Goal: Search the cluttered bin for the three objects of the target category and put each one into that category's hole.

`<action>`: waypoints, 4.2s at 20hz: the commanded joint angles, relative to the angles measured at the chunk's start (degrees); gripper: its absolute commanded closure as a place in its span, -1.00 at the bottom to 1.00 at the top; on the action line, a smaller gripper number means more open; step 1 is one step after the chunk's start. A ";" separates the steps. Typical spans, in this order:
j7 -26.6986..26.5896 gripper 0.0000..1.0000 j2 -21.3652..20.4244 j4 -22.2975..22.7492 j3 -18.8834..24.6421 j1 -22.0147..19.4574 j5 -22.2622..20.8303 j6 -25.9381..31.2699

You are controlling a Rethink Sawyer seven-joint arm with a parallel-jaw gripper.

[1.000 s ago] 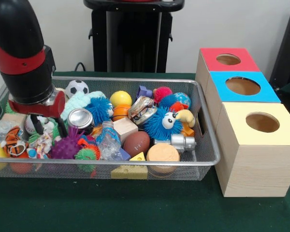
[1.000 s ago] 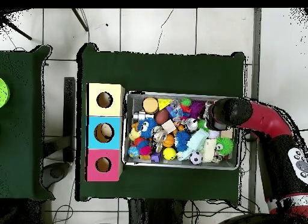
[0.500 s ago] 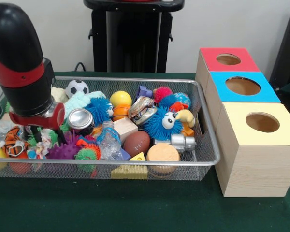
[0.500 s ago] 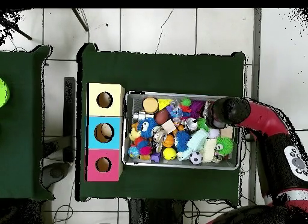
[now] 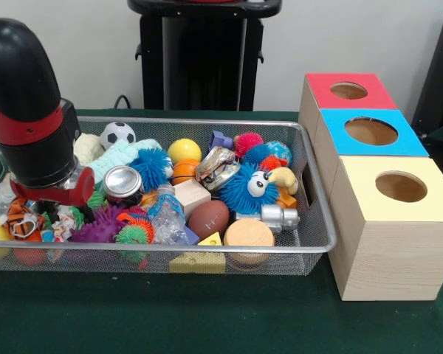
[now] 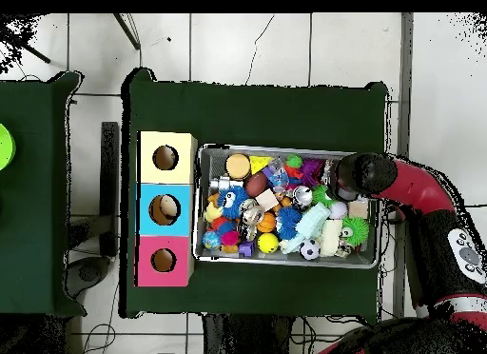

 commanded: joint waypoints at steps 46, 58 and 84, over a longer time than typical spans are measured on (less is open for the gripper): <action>7.28 1.00 -10.12 10.53 -0.95 2.07 5.29 -9.01; 7.85 1.00 -17.61 15.62 -2.16 2.86 8.37 -5.61; 8.05 1.00 -20.99 18.26 -6.56 6.49 12.80 -8.43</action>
